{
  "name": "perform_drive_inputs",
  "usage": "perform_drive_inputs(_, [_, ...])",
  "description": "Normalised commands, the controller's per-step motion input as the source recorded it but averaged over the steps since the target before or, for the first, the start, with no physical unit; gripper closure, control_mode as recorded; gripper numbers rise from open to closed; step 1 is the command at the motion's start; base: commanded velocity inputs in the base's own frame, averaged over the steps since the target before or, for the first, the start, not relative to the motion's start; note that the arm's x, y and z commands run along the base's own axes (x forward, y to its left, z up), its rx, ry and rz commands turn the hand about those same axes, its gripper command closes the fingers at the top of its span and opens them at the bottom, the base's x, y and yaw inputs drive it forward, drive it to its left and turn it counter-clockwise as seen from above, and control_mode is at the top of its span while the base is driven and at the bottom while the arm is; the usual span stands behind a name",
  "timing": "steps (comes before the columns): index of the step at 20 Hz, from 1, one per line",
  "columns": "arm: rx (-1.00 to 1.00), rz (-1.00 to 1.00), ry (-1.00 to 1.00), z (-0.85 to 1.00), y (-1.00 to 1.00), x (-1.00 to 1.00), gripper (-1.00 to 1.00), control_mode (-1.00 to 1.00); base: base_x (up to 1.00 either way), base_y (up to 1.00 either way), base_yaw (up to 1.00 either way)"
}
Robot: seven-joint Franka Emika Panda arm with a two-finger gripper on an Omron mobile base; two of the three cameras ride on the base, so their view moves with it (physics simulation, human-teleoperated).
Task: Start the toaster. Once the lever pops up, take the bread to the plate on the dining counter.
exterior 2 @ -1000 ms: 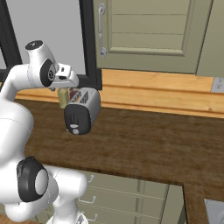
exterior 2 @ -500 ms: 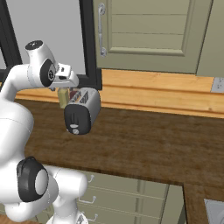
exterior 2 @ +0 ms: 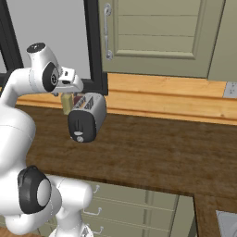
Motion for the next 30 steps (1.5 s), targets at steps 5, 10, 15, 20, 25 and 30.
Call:
perform_drive_inputs(5, [0.0,0.0,0.0,0.0,0.0,0.0,-1.0,-1.0,0.0,0.0,0.0])
perform_drive_inputs(10, [0.0,0.0,0.0,0.0,0.0,0.0,-1.0,-1.0,0.0,0.0,0.0])
perform_drive_inputs(15, [0.0,0.0,0.0,0.0,0.0,0.0,-1.0,-1.0,0.0,0.0,0.0])
perform_drive_inputs(20, [0.0,0.0,0.0,0.0,0.0,0.0,-1.0,-1.0,0.0,0.0,0.0])
perform_drive_inputs(25, [0.0,0.0,0.0,0.0,0.0,0.0,-1.0,-1.0,0.0,0.0,0.0])
perform_drive_inputs(30, [0.0,0.0,0.0,0.0,0.0,0.0,-1.0,-1.0,0.0,0.0,0.0])
